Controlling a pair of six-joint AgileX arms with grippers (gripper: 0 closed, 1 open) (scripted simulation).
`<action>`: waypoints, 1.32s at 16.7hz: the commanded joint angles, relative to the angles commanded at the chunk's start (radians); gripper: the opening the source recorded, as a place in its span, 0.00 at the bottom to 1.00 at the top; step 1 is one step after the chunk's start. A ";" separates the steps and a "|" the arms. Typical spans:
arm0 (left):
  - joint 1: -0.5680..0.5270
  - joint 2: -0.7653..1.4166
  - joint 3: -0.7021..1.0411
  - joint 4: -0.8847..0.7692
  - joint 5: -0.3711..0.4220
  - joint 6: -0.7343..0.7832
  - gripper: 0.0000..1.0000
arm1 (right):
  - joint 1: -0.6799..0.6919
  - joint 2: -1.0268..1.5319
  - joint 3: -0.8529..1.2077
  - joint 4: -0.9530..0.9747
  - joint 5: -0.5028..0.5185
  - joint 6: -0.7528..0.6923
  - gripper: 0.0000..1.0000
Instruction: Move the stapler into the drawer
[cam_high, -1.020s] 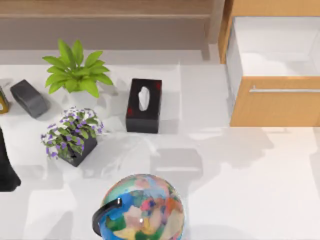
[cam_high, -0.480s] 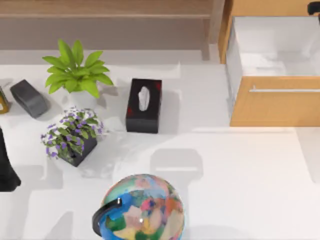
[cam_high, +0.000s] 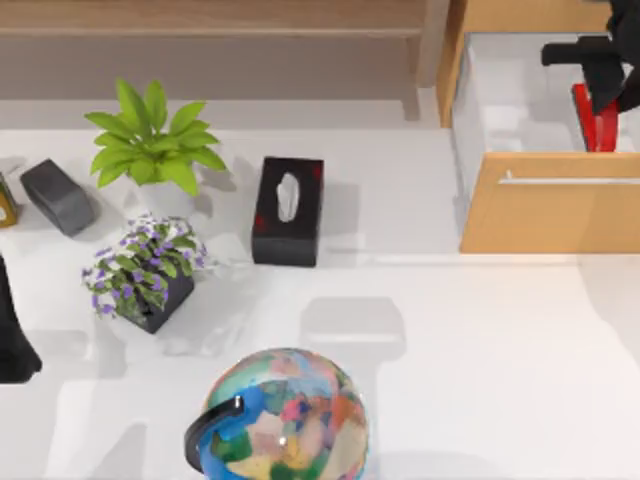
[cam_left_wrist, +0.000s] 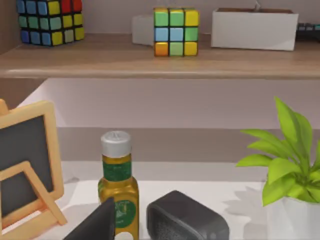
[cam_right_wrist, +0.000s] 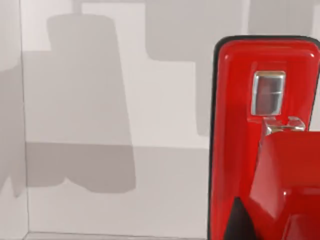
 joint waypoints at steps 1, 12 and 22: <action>0.000 0.000 0.000 0.000 0.000 0.000 1.00 | 0.006 0.033 0.021 -0.017 0.000 0.010 0.00; 0.000 0.000 0.000 0.000 0.000 0.000 1.00 | 0.023 0.181 0.109 -0.121 -0.005 0.058 0.00; 0.000 0.000 0.000 0.000 0.000 0.000 1.00 | 0.023 0.181 0.074 -0.083 -0.004 0.058 0.00</action>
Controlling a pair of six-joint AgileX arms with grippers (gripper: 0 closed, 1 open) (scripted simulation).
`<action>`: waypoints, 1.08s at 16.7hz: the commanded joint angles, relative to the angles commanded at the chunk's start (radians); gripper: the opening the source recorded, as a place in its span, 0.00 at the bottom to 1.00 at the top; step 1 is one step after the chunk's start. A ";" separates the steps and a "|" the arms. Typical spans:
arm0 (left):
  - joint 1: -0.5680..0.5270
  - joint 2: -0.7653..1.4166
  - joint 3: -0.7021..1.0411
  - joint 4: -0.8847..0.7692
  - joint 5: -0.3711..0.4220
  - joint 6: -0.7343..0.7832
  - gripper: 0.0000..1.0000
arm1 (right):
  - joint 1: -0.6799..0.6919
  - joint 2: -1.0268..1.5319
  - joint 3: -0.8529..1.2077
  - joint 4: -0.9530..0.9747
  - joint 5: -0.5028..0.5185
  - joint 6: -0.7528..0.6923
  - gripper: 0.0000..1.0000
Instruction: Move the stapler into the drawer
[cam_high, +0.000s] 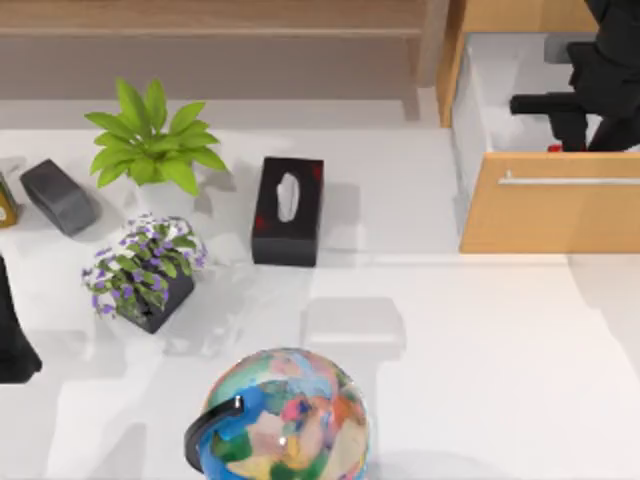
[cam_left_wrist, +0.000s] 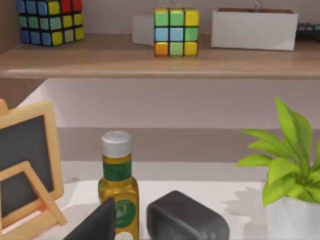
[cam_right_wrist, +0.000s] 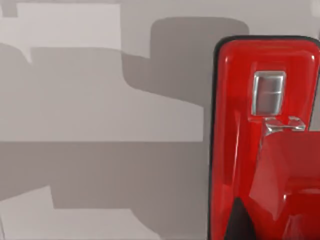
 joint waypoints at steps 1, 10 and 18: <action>0.000 0.000 0.000 0.000 0.000 0.000 1.00 | 0.001 0.000 -0.004 0.001 0.000 0.000 0.00; 0.000 0.000 0.000 0.000 0.000 0.000 1.00 | 0.001 0.000 -0.004 0.001 0.000 0.000 0.45; 0.000 0.000 0.000 0.000 0.000 0.000 1.00 | 0.001 0.000 -0.004 0.001 0.000 0.000 1.00</action>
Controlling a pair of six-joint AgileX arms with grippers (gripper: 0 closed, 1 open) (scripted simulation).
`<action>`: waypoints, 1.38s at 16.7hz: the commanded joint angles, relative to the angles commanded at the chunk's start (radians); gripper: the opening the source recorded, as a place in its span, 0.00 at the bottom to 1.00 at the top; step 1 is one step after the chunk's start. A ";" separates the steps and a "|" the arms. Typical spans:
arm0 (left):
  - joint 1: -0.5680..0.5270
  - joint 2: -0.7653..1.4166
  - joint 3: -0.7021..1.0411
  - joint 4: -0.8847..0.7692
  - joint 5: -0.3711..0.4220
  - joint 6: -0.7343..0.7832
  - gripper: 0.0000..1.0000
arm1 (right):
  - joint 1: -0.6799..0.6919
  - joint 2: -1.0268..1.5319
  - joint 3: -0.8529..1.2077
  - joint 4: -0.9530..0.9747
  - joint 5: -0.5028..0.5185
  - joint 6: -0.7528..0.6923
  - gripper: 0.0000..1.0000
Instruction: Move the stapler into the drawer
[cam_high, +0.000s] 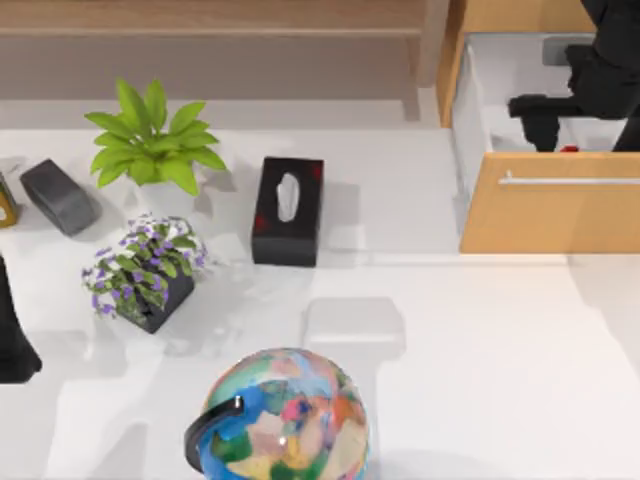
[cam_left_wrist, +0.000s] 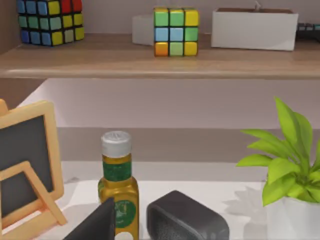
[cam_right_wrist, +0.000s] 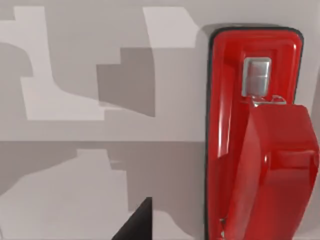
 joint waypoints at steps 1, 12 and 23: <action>0.000 0.000 0.000 0.000 0.000 0.000 1.00 | 0.000 0.000 0.000 0.000 0.000 0.000 1.00; 0.000 0.000 0.000 0.000 0.000 0.000 1.00 | 0.002 -0.053 -0.015 0.027 0.016 -0.009 1.00; 0.000 0.000 0.000 0.000 0.000 0.000 1.00 | 0.455 -0.389 -0.300 0.714 0.139 -0.194 1.00</action>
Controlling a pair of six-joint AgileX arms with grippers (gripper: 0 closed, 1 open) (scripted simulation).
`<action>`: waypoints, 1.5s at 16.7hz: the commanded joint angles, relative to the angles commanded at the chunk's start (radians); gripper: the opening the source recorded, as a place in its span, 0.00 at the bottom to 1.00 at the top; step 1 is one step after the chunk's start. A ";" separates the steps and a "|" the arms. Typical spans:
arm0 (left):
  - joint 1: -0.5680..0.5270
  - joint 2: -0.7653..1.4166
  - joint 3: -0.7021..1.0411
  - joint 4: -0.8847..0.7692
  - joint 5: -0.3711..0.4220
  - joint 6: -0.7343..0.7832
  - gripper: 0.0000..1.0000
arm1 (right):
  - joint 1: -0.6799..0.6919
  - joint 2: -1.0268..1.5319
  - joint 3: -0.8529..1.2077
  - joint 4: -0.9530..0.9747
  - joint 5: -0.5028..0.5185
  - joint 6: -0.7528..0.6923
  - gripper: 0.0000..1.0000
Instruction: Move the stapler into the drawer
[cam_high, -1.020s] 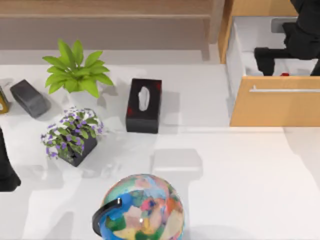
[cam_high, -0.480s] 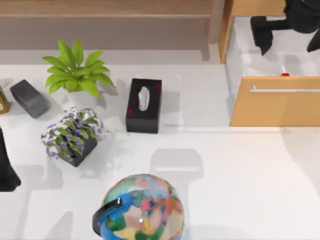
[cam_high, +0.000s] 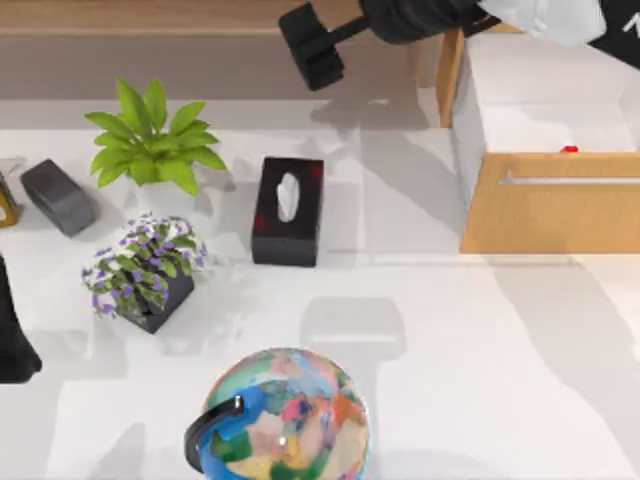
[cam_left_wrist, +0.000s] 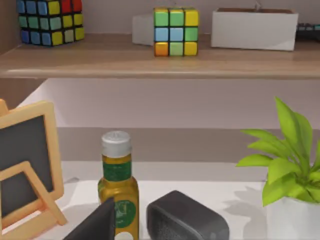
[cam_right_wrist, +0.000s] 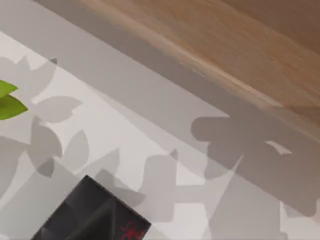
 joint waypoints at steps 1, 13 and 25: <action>0.000 0.000 0.000 0.000 0.000 0.000 1.00 | 0.046 -0.010 -0.045 0.101 0.014 -0.034 1.00; 0.000 0.000 0.000 0.000 0.000 0.000 1.00 | 0.190 -0.104 -0.919 1.450 0.152 -0.742 1.00; 0.000 0.000 0.000 0.000 0.000 0.000 1.00 | -0.203 -0.064 -1.635 2.308 0.230 -1.475 1.00</action>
